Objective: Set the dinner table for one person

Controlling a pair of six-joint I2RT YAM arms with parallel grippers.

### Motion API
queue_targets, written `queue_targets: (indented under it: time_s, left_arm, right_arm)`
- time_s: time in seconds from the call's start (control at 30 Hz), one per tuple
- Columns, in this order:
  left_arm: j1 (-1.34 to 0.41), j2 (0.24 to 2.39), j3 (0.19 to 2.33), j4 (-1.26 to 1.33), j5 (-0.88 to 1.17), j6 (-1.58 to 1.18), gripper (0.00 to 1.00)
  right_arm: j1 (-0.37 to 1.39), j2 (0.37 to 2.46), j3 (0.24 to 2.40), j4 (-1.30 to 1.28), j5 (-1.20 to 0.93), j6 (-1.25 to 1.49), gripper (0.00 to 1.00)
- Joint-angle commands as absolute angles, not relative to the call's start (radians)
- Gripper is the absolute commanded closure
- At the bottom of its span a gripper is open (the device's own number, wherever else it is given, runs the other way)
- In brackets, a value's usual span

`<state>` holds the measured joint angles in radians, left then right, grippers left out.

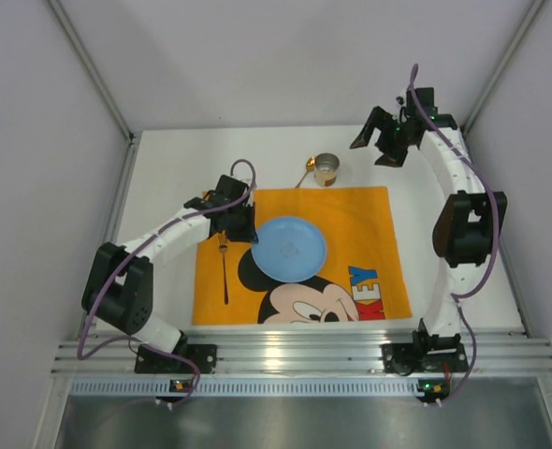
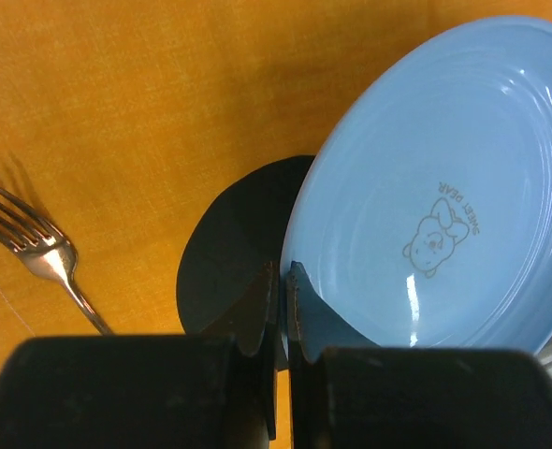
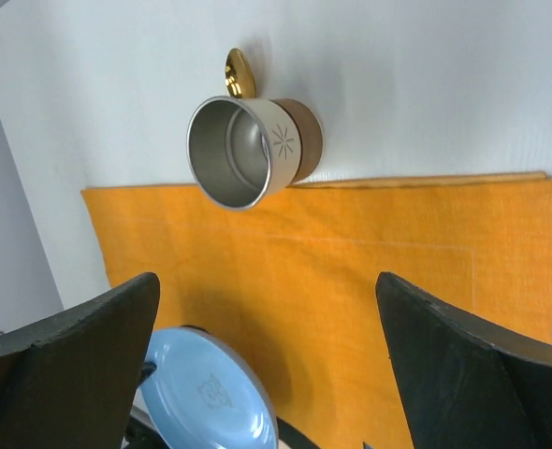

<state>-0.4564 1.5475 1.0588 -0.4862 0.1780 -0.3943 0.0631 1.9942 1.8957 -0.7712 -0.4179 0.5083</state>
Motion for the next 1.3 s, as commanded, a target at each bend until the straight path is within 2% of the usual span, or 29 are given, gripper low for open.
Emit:
queue_targets:
  time_s: [0.0, 0.07, 0.1, 0.13, 0.17, 0.2, 0.23, 0.63, 0.77, 0.83, 0.87, 0.9, 0.97, 1.0, 1.27]
  left_arm:
    - [-0.498, 1.491, 1.036, -0.434, 0.135, -0.410, 1.00]
    - [-0.520, 1.515, 1.037, -0.471, 0.103, -0.382, 0.99]
    - [-0.526, 1.528, 1.060, -0.501, 0.107, -0.380, 0.93]
    - [-0.526, 1.537, 1.066, -0.514, 0.109, -0.371, 0.81]
    - [-0.529, 1.540, 1.069, -0.532, 0.104, -0.368, 0.65]
    - [-0.532, 1.531, 1.068, -0.535, 0.098, -0.367, 0.45]
    - [-0.532, 1.519, 1.065, -0.535, 0.089, -0.367, 0.03]
    - [-0.529, 1.453, 1.063, -0.606, 0.011, -0.357, 0.02]
    - [-0.528, 1.468, 1.071, -0.612, 0.009, -0.341, 0.02]
    - [-0.525, 1.483, 1.078, -0.614, 0.009, -0.330, 0.02]
    - [-0.522, 1.499, 1.089, -0.614, 0.009, -0.327, 0.02]
    - [-0.520, 1.509, 1.097, -0.614, 0.009, -0.322, 0.02]
    - [-0.520, 1.528, 1.127, -0.617, 0.009, -0.310, 0.03]
    - [-0.517, 1.549, 1.140, -0.621, 0.009, -0.305, 0.03]
    - [-0.483, 1.687, 1.388, -0.650, 0.009, -0.259, 0.02]
  right_arm:
    - [0.106, 2.080, 1.982, -0.756, -0.402, 0.518, 0.00]
    - [0.135, 2.123, 2.020, -0.756, -0.387, 0.532, 0.00]
    - [0.143, 2.159, 2.034, -0.756, -0.382, 0.543, 0.00]
    - [0.162, 2.178, 2.061, -0.756, -0.371, 0.549, 0.00]
    - [0.173, 2.195, 2.075, -0.756, -0.367, 0.552, 0.00]
    - [0.182, 2.229, 2.092, -0.755, -0.361, 0.557, 0.00]
    - [0.202, 2.243, 2.124, -0.758, -0.350, 0.560, 0.00]
    - [0.232, 2.388, 2.243, -0.775, -0.180, 0.614, 0.00]
    - [0.233, 2.408, 2.250, -0.773, -0.152, 0.618, 0.18]
    - [0.233, 2.425, 2.266, -0.772, -0.147, 0.611, 0.36]
    - [0.233, 2.433, 2.273, -0.773, -0.149, 0.606, 0.46]
    - [0.233, 2.445, 2.293, -0.773, -0.149, 0.600, 0.66]
    - [0.235, 2.457, 2.315, -0.773, -0.152, 0.595, 0.85]
    - [0.230, 2.459, 2.335, -0.770, -0.155, 0.595, 1.00]
    - [0.172, 2.343, 2.310, -0.753, -0.204, 0.609, 1.00]
